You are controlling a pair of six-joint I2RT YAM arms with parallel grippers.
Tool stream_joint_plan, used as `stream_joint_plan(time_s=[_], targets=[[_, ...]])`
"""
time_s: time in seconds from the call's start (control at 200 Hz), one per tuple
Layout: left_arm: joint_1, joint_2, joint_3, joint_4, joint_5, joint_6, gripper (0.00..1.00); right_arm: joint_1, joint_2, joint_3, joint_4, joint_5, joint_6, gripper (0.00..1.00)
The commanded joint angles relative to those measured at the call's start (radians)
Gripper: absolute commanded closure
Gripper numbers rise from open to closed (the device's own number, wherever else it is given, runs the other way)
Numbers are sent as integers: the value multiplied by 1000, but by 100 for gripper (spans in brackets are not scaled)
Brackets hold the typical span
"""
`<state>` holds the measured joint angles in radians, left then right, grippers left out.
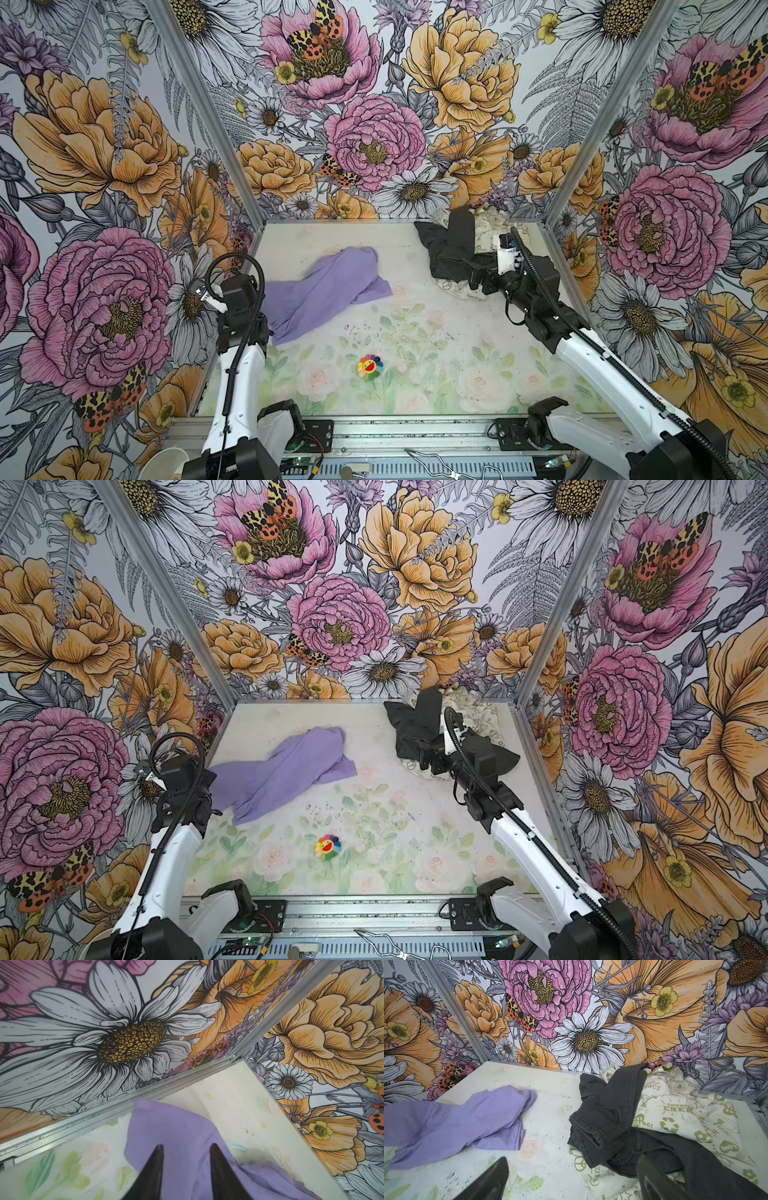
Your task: Pick out a specific cloth from the pile
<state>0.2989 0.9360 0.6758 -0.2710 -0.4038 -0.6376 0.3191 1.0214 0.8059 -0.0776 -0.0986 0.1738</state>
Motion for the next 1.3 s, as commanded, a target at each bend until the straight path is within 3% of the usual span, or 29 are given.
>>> stream_joint_plan(time_s=[0.0,0.175,0.475,0.606,1.016,1.296], targets=[[7,-18,-7,34,7,-2,39,-9,-16,-8,18,-3,-5,3],[-49,-34,13,35,36,51,25,-8,-26,-14,18,-3,-1,4],[-354,-9,-2,140,-183,250,6,-10,-18,-23,19,20,2,3],[-429,41,-15,202,-229,353,1,-15,-12,-43,38,46,0,1],[-448,51,-307,666,-167,569,1,-165,-32,-207,148,136,5,1],[-413,94,-459,962,-96,628,1,-262,42,-337,330,195,-29,1]])
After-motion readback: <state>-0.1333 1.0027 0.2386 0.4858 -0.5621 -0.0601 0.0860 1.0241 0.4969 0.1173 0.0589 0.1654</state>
